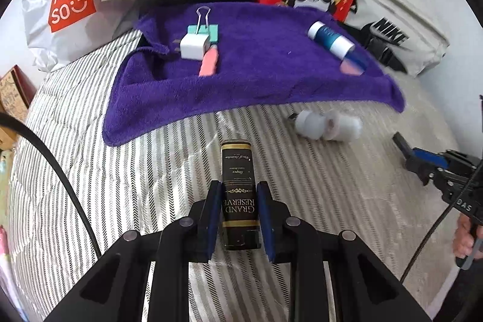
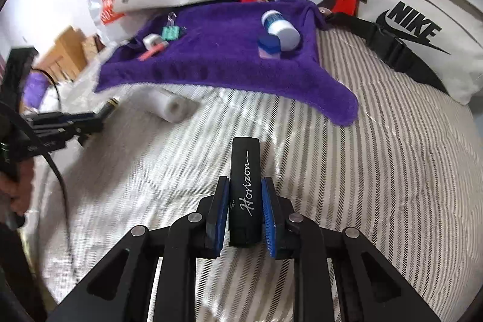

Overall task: Organize rigid objects
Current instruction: 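Carry the black box and the Horizon case over the purple towel with both tools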

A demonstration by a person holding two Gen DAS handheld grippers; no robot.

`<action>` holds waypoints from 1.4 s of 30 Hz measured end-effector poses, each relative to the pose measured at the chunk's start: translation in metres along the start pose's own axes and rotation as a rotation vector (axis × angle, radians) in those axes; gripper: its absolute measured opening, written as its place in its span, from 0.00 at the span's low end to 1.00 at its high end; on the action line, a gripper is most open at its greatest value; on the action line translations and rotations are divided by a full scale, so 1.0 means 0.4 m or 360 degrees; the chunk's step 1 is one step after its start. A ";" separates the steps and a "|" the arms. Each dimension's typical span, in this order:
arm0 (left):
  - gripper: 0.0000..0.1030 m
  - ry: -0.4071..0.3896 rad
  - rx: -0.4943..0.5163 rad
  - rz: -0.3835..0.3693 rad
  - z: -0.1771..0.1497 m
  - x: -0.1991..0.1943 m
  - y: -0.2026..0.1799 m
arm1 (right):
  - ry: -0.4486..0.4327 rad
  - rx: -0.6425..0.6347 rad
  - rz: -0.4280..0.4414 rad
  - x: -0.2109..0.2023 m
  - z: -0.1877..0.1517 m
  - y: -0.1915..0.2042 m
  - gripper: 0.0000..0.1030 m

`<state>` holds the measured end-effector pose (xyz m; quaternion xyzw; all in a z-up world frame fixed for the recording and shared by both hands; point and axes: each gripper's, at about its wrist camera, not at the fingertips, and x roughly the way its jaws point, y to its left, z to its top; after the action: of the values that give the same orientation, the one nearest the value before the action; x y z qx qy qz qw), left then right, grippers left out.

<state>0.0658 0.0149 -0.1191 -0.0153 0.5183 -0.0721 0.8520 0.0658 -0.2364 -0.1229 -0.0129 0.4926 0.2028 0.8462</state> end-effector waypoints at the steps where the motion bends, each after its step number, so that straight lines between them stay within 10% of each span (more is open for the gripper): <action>1: 0.22 -0.0014 -0.0002 0.0013 0.007 -0.010 0.001 | -0.0016 -0.0025 -0.0028 -0.010 0.008 0.007 0.21; 28: 0.22 -0.0202 0.0017 -0.0004 0.397 -0.006 0.085 | -0.0337 -0.0070 -0.0020 0.007 0.518 0.004 0.21; 42: 0.22 -0.0166 0.0086 -0.0102 0.428 0.064 0.043 | -0.0247 -0.0111 0.0038 0.099 0.521 0.012 0.21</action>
<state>0.2307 0.0201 -0.0645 -0.0126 0.4703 -0.1125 0.8752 0.2539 -0.1727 -0.0480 -0.0207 0.4183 0.2305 0.8784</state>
